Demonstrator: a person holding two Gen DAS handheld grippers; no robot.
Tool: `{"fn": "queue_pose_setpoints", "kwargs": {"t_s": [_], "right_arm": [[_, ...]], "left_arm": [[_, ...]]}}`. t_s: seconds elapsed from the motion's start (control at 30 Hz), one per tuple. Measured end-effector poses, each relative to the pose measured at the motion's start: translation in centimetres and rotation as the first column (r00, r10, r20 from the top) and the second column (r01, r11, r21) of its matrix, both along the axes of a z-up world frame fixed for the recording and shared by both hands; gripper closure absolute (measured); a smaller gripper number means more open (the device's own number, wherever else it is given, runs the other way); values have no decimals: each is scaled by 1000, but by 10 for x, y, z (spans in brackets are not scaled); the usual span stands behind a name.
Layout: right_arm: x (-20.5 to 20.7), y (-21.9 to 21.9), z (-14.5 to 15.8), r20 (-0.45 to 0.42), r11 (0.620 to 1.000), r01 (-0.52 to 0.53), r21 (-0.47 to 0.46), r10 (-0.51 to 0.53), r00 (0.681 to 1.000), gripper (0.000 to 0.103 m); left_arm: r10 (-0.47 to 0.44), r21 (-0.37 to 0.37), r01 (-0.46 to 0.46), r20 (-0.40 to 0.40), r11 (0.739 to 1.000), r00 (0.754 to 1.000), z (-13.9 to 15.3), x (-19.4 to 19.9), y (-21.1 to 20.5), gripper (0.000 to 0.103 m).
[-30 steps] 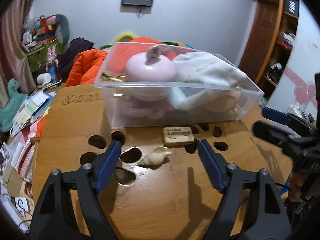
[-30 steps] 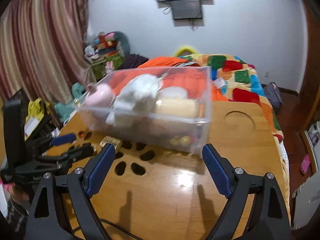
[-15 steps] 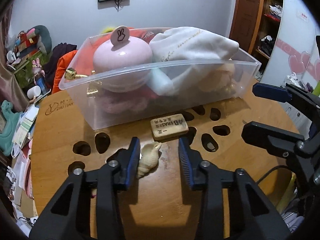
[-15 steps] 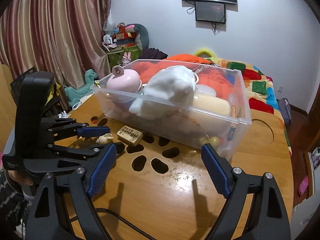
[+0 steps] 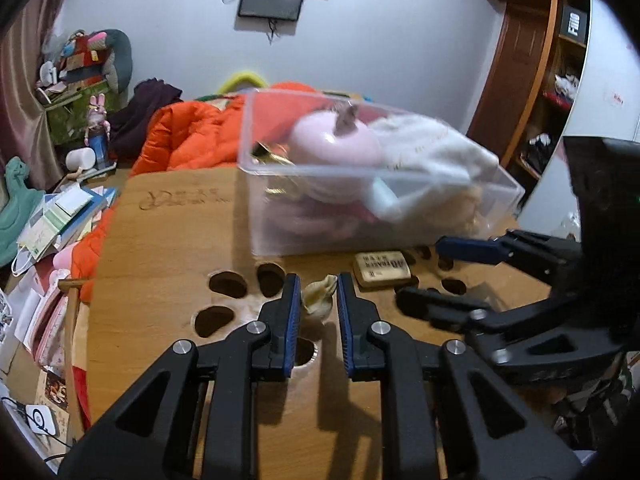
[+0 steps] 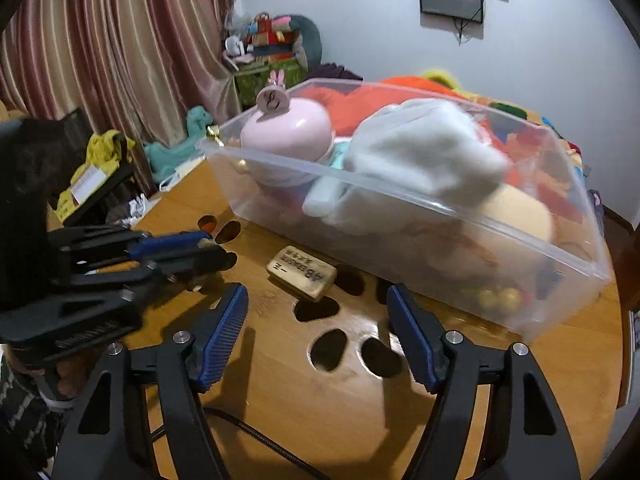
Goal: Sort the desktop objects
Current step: 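Move the open left tool to the seashell while the right approaches the beige eraser, then close the left tool on the seashell while the right grasps the beige eraser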
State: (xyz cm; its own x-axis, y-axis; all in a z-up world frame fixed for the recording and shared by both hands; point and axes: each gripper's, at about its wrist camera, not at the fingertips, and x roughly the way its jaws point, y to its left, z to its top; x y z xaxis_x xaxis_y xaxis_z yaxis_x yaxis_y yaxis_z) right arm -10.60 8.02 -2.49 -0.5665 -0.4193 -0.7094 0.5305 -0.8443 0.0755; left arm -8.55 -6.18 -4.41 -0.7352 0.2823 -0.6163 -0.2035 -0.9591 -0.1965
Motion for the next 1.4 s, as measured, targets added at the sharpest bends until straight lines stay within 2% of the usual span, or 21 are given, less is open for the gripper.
{"fn": "queue_pose_setpoints", "kwargs": {"t_s": [0.17, 0.37, 0.53, 0.6, 0.67, 0.7, 0.93, 1.0, 1.07, 1.17, 1.4], "right_arm": [[-6, -22, -5, 6, 999, 4, 50, -5, 1000, 35], [-15, -36, -15, 20, 993, 43, 109, -45, 999, 48], [-20, -33, -14, 23, 992, 71, 101, -74, 997, 59], [-19, -31, -14, 22, 992, 79, 96, -81, 996, 61], [-19, -30, -13, 29, 994, 77, 82, -80, 996, 61], [-18, -28, -13, 30, 994, 76, 72, -79, 996, 61], [-5, -20, -10, 0, 996, 64, 59, -64, 998, 61], [-3, -16, -9, -4, 997, 64, 48, -64, 998, 61], [-1, -13, -7, -4, 998, 62, 31, -62, 998, 61], [1, -6, -4, -10, 998, 59, 4, -59, 998, 61], [5, 0, -2, -17, 998, 44, -41, -45, 999, 61]], "left_arm": [[-5, -9, 5, -42, 1000, 999, 5, 6, -3, 87], [-28, -9, 28, -58, 1000, 998, 6, 12, -12, 87], [-36, 14, 37, -42, 999, 998, 4, 15, -24, 87], [-49, 21, 50, -28, 999, 998, 3, 14, -24, 80], [-59, -3, 59, -16, 998, 998, 1, 11, -19, 69], [-63, -18, 63, -11, 998, 998, 0, 10, -16, 67], [-78, -111, 80, 24, 991, 997, -6, -5, 4, 66], [-70, -122, 73, 29, 990, 997, -7, -9, 6, 69], [-73, -137, 78, 40, 987, 997, -9, -12, 10, 81], [-65, -185, 74, 55, 980, 996, -12, -14, 16, 87], [-23, -209, 32, 45, 977, 999, -13, -10, 18, 93]]}}
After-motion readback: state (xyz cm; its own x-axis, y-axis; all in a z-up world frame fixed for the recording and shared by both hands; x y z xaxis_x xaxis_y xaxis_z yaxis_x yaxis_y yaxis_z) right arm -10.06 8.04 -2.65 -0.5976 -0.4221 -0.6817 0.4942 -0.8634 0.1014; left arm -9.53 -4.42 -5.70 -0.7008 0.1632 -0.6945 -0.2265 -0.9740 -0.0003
